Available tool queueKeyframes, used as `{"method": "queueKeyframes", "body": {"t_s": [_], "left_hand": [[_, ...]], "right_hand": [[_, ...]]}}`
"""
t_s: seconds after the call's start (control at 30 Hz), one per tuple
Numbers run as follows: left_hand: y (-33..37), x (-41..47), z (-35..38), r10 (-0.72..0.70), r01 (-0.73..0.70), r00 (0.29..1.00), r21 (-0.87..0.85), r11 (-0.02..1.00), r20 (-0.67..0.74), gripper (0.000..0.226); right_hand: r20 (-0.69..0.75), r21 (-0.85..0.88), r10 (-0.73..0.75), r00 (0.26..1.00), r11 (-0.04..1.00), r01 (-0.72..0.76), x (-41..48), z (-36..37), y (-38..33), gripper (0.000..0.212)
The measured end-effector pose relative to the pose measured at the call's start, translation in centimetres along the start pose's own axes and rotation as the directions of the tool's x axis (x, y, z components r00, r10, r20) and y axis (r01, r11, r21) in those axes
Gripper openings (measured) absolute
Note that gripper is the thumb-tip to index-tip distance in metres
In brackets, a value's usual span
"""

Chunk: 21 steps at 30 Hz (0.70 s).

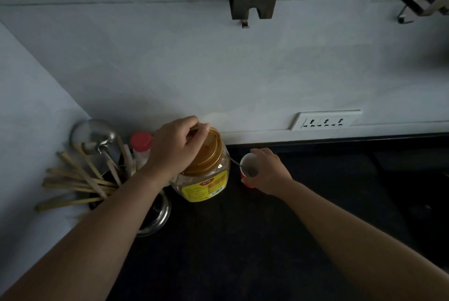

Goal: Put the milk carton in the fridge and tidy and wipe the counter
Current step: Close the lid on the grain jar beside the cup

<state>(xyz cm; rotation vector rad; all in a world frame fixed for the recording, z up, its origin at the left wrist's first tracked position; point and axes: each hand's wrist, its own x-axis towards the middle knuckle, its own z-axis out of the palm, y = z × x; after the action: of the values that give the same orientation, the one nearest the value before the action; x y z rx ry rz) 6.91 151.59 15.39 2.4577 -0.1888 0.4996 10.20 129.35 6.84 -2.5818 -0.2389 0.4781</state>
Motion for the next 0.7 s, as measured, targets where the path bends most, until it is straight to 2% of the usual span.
{"method": "queueKeyframes", "body": {"t_s": [0.13, 0.27, 0.5, 0.57, 0.63, 0.7], "left_hand": [[0.0, 0.0, -0.3, -0.023, 0.023, 0.998, -0.003, 1.0, 0.051, 0.042], [0.2, 0.4, -0.8, -0.096, 0.105, 0.983, -0.054, 0.993, 0.153, 0.042], [0.7, 0.4, -1.0, -0.138, 0.145, 0.979, -0.032, 0.989, 0.152, 0.039], [0.7, 0.3, -1.0, -0.148, 0.153, 0.977, -0.018, 0.988, 0.153, 0.037], [0.7, 0.4, -1.0, -0.181, 0.189, 0.967, -0.032, 0.981, 0.177, 0.035], [0.8, 0.8, -1.4, -0.237, 0.266, 0.941, -0.095, 0.959, 0.242, 0.031]], "right_hand": [[-0.018, 0.003, 0.018, 1.0, 1.0, -0.018, -0.5, 0.2, -0.2, 0.087], [0.05, -0.022, 0.014, 0.999, 1.0, -0.013, -0.7, -0.1, -0.4, 0.091], [0.039, -0.039, 0.024, 0.999, 0.999, -0.022, -1.4, -0.3, -0.2, 0.091], [-0.036, -0.026, -0.038, 0.999, 0.999, 0.037, -1.9, -0.6, -0.5, 0.083], [-0.124, 0.013, -0.119, 0.985, 0.993, 0.121, -2.3, -1.0, -1.1, 0.066], [-0.142, 0.069, -0.156, 0.977, 0.983, 0.167, -2.6, -1.4, -1.9, 0.049]]}}
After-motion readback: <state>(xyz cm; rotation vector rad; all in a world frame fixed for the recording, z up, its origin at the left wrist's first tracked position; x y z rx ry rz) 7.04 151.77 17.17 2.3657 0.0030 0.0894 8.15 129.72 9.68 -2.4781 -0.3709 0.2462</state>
